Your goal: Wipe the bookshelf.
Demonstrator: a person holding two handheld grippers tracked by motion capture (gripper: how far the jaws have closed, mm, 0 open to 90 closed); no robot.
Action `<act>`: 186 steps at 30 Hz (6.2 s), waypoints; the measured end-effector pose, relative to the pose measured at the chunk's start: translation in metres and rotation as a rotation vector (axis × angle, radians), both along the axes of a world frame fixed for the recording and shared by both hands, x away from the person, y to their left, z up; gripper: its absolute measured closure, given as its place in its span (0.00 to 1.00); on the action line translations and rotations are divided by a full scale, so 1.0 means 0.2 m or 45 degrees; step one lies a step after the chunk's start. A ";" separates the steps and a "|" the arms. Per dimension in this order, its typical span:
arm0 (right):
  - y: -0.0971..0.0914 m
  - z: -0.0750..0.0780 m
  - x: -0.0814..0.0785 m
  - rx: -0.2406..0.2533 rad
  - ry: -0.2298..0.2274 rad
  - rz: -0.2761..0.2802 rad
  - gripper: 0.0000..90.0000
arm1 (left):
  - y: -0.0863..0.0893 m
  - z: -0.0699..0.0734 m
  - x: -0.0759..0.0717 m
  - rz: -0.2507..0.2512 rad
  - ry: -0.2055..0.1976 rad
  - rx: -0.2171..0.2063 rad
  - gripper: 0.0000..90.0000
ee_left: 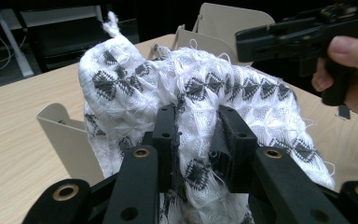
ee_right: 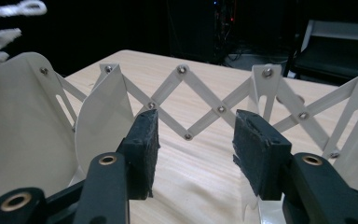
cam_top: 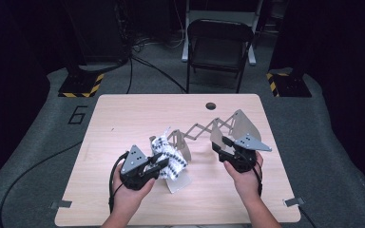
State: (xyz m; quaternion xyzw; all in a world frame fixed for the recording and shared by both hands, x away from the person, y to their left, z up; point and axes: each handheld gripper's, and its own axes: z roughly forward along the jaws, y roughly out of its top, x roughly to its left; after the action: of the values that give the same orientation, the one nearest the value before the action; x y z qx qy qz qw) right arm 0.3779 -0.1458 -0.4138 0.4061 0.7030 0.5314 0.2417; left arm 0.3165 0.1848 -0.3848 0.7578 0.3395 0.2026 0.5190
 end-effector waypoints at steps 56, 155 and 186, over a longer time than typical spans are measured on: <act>-0.33 -0.08 0.18 -0.136 0.093 -0.299 0.85 | 0.30 0.03 0.14 0.304 0.017 0.065 0.79; -0.23 -0.19 0.02 -0.153 0.141 -0.247 0.92 | -0.07 -0.30 0.40 0.342 0.133 0.010 0.82; -0.22 -0.20 0.01 -0.131 0.134 -0.232 0.85 | -0.08 -0.42 0.40 0.305 0.284 0.036 0.82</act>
State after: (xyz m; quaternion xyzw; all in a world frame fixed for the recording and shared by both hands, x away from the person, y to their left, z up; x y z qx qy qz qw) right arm 0.3795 -0.1904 -0.4537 0.4827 0.7012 0.4485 0.2722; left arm 0.3964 0.1696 -0.4687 0.7370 0.4800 0.1823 0.4396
